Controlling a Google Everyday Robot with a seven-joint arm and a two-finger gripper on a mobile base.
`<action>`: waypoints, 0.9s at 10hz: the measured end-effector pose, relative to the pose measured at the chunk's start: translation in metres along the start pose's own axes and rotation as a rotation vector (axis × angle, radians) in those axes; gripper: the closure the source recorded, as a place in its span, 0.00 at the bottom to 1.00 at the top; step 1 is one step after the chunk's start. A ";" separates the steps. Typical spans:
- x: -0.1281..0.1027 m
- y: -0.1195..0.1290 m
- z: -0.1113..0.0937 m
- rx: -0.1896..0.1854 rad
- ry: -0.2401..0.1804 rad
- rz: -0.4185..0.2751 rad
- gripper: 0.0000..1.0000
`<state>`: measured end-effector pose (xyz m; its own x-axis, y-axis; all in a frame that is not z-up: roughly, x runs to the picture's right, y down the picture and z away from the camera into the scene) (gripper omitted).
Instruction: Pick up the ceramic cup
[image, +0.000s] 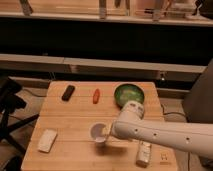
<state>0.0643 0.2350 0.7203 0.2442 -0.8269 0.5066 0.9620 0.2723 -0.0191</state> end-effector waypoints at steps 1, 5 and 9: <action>0.000 0.000 0.001 0.000 -0.003 0.000 0.20; -0.002 0.003 0.005 -0.008 -0.011 -0.006 0.20; -0.004 0.005 0.009 -0.012 -0.018 -0.010 0.20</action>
<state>0.0667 0.2439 0.7265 0.2322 -0.8206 0.5222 0.9659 0.2577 -0.0244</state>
